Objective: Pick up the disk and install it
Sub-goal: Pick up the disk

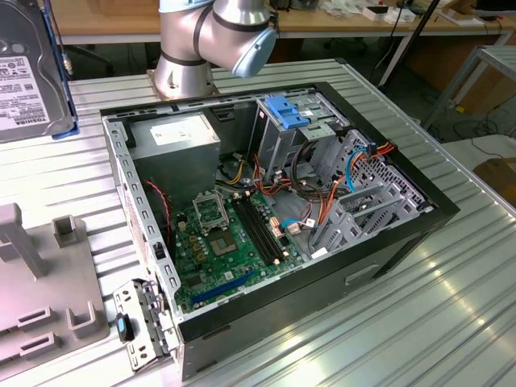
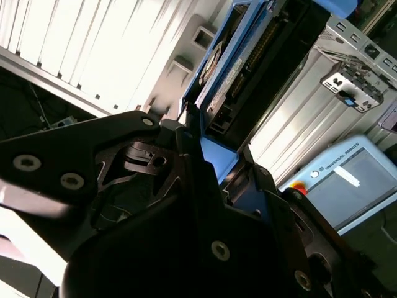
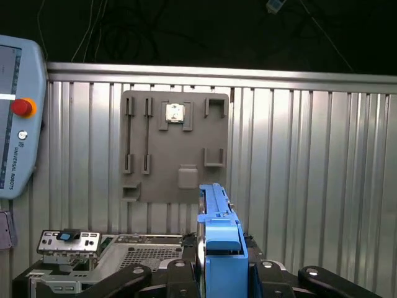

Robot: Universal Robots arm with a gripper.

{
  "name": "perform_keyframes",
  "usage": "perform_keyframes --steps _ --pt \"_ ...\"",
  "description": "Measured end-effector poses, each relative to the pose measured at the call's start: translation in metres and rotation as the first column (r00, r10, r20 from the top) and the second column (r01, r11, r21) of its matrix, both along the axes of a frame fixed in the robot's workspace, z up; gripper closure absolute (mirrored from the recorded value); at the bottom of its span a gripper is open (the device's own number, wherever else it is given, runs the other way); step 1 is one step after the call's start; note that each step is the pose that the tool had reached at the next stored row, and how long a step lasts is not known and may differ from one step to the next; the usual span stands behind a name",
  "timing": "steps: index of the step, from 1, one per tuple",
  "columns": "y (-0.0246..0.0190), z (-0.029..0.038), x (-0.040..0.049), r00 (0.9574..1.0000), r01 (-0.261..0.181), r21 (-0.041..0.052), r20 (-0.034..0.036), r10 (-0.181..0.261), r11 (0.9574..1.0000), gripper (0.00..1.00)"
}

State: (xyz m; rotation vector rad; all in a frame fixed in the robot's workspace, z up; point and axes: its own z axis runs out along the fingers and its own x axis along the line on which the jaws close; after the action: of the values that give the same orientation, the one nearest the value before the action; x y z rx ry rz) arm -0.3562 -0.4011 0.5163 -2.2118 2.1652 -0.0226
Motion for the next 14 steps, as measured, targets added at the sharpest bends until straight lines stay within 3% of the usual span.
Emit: perform_keyframes --steps 7,14 --pt "0.001 -0.0045 0.0183 0.9989 0.048 -0.0008 -0.0001 -0.048 0.9989 0.63" --pt "0.0034 -0.006 0.0523 0.9983 0.058 -0.0009 -0.0001 -0.058 0.9983 0.63"
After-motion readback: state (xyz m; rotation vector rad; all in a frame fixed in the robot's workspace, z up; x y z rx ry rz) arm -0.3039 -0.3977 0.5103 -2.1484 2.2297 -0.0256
